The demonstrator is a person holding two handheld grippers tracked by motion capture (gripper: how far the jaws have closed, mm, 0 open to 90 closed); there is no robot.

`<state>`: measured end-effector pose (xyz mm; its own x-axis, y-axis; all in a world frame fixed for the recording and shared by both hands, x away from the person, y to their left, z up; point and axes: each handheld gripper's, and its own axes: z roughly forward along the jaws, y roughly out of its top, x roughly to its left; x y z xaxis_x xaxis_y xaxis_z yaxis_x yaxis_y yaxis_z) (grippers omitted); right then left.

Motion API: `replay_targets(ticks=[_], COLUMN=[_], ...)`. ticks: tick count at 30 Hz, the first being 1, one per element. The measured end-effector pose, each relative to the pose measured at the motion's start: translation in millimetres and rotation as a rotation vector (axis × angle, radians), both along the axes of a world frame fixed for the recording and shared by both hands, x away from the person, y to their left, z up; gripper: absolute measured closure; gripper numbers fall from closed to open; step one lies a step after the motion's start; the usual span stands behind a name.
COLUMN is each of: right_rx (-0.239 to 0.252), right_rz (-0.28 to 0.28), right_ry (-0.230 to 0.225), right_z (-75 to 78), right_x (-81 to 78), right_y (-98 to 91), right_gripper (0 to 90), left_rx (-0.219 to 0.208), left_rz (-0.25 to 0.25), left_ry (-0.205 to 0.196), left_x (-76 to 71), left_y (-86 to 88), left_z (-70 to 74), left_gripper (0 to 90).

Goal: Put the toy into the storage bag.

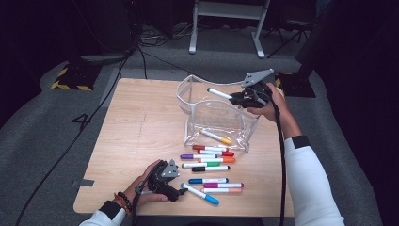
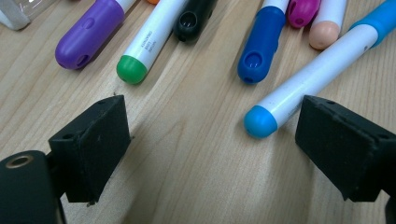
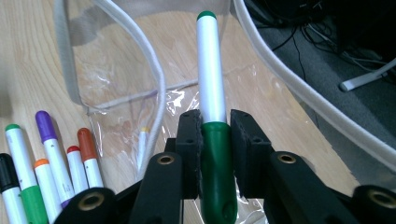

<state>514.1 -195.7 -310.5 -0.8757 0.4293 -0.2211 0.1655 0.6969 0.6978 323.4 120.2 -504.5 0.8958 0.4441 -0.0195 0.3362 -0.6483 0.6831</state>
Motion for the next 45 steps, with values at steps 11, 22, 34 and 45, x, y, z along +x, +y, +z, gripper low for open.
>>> replay_targets(ticks=[11, 22, 34, 45], right_rx=[-0.117, -0.186, -0.126, 0.039], right_rz=[-0.042, 0.073, 0.038, -0.049], right_ry=[0.111, 0.27, 0.162, 0.023], right_z=[-11.6, -15.3, -5.1, 25.9], right_x=[16.4, 9.1, 1.0, -21.0], right_y=[5.5, 13.8, 6.1, -23.2], right_gripper=[74.5, 74.2, 59.1, 47.0], left_rx=[0.0, -0.001, 0.0, -0.002], left_rz=[-0.002, -0.002, -0.002, -0.002], left_ry=[-0.002, -0.002, -0.002, -0.001], left_x=[0.1, 0.0, 0.0, 0.0], left_y=[0.4, 0.5, 0.6, 0.5], left_z=[0.0, 0.0, 0.0, -0.1], left_gripper=[10.4, 10.4, 10.4, 10.4])
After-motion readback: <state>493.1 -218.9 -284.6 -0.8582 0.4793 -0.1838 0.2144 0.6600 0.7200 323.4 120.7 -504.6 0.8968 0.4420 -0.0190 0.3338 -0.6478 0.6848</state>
